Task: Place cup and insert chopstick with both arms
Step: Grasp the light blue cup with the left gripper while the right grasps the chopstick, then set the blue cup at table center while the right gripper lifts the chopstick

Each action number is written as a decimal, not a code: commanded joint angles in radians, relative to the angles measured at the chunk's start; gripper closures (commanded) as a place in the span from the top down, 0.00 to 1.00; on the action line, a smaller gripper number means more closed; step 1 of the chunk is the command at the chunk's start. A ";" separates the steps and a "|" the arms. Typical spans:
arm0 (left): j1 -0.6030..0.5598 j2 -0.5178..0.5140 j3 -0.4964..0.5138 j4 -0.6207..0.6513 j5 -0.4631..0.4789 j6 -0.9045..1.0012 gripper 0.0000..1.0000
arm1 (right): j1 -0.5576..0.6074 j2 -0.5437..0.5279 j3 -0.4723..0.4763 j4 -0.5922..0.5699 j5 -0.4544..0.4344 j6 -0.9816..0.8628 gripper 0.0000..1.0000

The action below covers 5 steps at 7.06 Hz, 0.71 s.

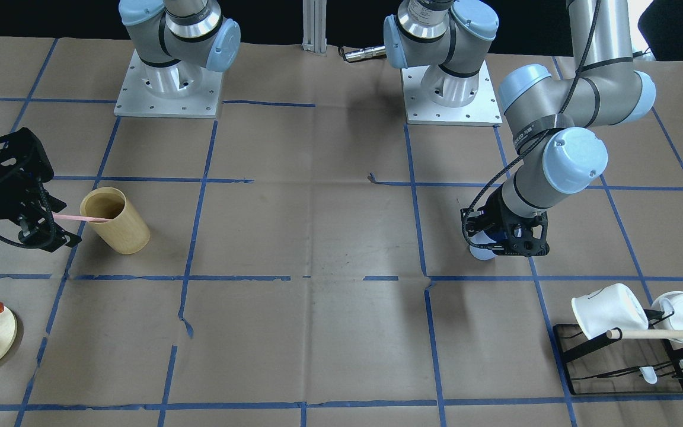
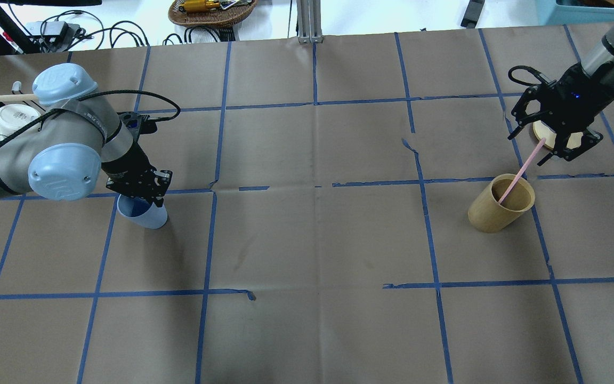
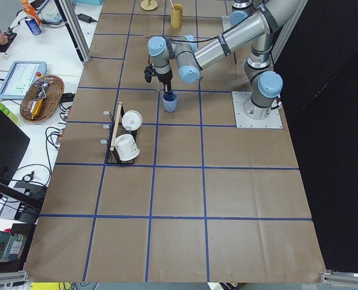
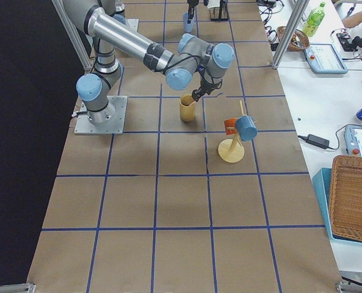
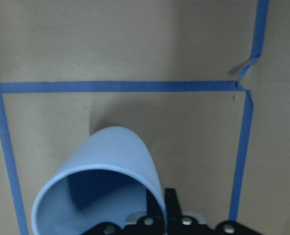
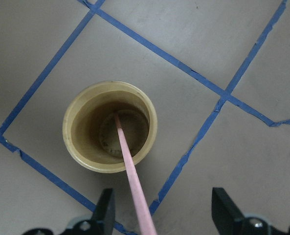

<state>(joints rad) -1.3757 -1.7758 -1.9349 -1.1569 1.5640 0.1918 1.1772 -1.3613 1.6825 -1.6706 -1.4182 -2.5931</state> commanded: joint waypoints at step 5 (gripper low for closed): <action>-0.398 -0.038 0.172 0.002 -0.013 -0.436 0.00 | -0.016 -0.013 0.006 0.003 -0.038 -0.007 0.14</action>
<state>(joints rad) -1.6537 -1.7733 -1.8193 -1.1565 1.5490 -0.1146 1.1645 -1.3717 1.6875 -1.6676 -1.4563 -2.5990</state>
